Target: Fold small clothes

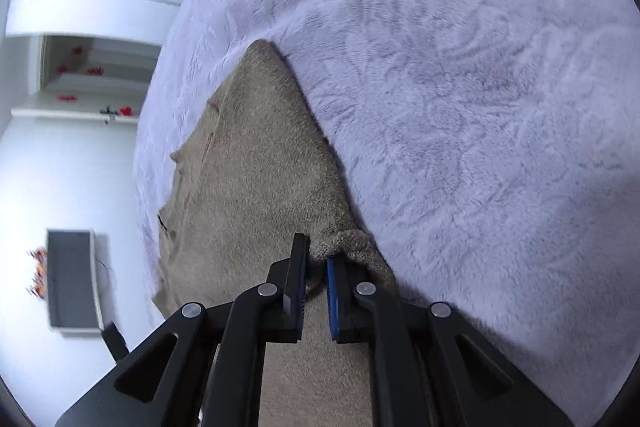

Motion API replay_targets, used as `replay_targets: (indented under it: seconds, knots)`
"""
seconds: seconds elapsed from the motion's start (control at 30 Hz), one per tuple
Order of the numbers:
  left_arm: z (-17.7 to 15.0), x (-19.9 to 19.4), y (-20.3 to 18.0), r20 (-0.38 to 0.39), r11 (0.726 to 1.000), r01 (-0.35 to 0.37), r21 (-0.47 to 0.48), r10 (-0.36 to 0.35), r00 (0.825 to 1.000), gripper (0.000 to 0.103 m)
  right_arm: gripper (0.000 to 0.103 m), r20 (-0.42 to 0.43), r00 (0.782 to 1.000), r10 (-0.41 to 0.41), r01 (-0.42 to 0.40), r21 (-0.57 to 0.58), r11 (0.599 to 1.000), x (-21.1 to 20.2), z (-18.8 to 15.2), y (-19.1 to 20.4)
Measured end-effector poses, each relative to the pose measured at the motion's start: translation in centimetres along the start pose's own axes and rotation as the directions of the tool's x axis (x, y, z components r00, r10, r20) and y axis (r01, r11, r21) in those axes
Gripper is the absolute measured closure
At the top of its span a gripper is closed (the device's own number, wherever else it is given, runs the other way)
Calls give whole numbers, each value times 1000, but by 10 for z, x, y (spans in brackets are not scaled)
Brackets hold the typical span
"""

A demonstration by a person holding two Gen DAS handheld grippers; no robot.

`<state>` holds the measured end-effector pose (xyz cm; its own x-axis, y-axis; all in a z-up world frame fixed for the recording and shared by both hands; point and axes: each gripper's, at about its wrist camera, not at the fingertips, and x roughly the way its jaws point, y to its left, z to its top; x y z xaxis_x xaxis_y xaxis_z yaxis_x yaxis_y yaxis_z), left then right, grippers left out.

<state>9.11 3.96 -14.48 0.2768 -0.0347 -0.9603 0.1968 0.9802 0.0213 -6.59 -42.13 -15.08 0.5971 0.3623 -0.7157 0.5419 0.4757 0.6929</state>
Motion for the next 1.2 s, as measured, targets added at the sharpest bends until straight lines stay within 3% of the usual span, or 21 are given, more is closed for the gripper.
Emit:
replay_targets:
  seconds: [0.13,0.23,0.37,0.47,0.5,0.57,0.7,0.83,0.93,1.07,1.1,1.13,1.17,1.2]
  knots:
    - [8,4,9,-42,999,44,-25,-45,998,0,83,-12,996,-84,83,-91,992,-8,-1,17]
    - [9,-17,14,13,998,48,-48,-48,999,0,69,10,987,-162,161,-171,972,-19,-8,32]
    - [18,-38,23,100,992,90,-89,-81,992,0,69,29,982,-187,187,-304,934,-22,-19,60]
    - [31,-27,15,58,988,141,-62,-137,989,3,69,10,984,-180,171,-365,915,-8,-22,79]
    - [34,-20,11,37,987,151,-45,-150,988,19,69,-6,984,-178,163,-378,911,4,-23,87]
    - [34,-8,6,-19,990,138,-20,-138,990,36,69,-43,982,-185,154,-394,906,17,-26,91]
    - [29,-20,16,6,990,137,-16,-137,990,69,69,-68,964,-256,203,-431,879,40,-32,90]
    - [17,-18,35,-6,995,97,-19,-97,995,70,70,-84,967,-240,186,-408,894,41,-29,82]
    - [6,-20,43,14,991,123,-57,-122,992,70,70,-89,965,-246,191,-403,895,44,-29,82]
    - [-3,-33,43,41,997,57,-58,-55,998,69,70,-84,961,-265,206,-426,881,45,-31,86]
    - [-4,-33,43,39,997,57,-57,-55,998,64,70,-85,960,-267,207,-426,881,45,-31,87]
    - [-4,-34,42,39,996,61,-58,-59,998,51,70,-87,959,-269,209,-424,881,45,-31,87]
    - [-6,-35,43,44,996,70,-59,-68,997,25,70,-89,959,-271,210,-422,882,45,-30,88]
    - [-9,-37,40,52,996,65,-58,-62,997,14,70,-92,957,-273,211,-421,882,45,-30,88]
